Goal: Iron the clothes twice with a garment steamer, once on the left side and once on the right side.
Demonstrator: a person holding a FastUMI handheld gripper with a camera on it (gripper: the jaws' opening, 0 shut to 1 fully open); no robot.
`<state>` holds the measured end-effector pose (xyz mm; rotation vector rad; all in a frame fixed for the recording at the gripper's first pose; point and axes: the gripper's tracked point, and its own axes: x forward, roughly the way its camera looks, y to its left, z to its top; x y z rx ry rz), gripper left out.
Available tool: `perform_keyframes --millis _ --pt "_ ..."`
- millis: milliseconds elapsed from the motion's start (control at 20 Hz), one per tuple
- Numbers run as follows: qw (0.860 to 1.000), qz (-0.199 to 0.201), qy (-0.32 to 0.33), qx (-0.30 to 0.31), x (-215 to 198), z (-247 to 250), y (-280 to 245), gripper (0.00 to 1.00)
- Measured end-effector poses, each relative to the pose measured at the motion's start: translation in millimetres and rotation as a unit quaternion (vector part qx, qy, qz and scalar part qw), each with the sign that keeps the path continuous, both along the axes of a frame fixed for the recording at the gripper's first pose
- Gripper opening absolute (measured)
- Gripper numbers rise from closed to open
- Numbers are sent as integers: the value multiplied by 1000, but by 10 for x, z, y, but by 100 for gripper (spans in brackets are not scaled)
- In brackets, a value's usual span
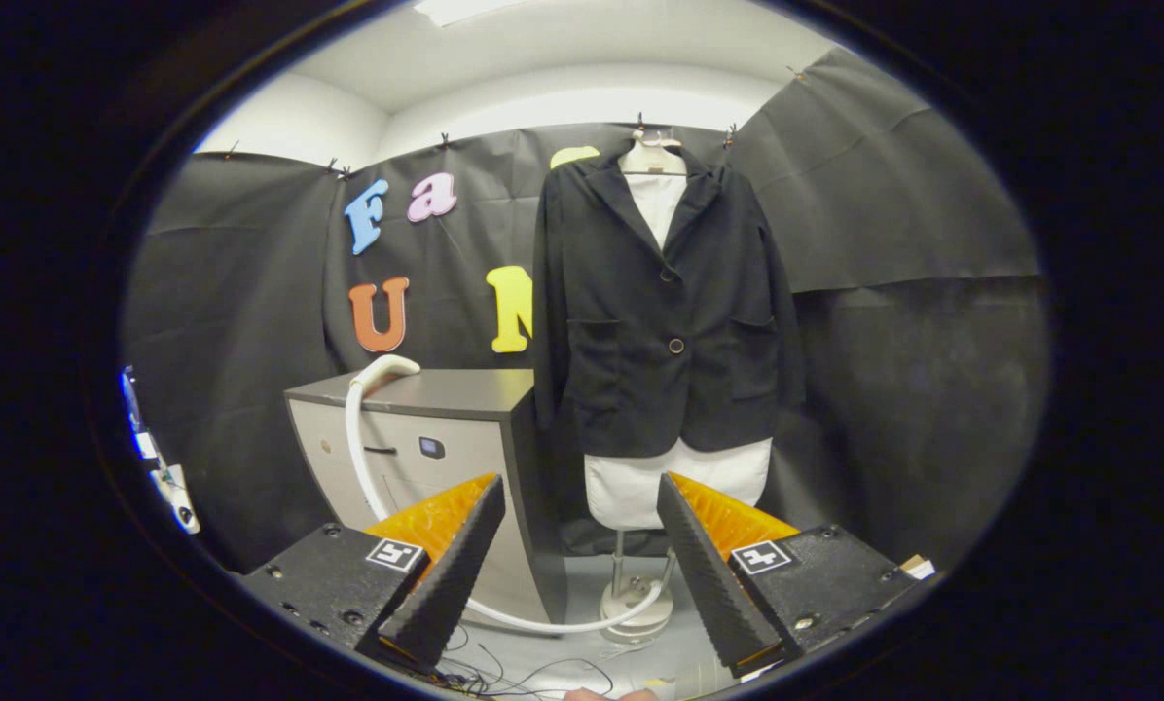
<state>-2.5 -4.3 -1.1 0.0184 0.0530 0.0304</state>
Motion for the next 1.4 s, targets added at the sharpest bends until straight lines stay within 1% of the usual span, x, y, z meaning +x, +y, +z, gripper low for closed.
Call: perform_keyframes --millis 250,500,600,750,800,950,1050,1200,1400 --pt "1000 20 -2 -1 97 243 465 100" --pt "999 24 32 -10 376 276 1043 100" --pt "999 33 42 -8 512 340 1315 100" --pt "996 67 57 -4 675 521 1710 100" --pt "995 76 60 -10 762 593 1822 100" --pt "994 81 67 -44 1020 679 2026 100" --pt "991 102 76 -51 1226 699 2243 100" --pt "984 147 93 -42 1553 750 2573 100" --pt "973 197 114 -33 2166 880 2984 100"
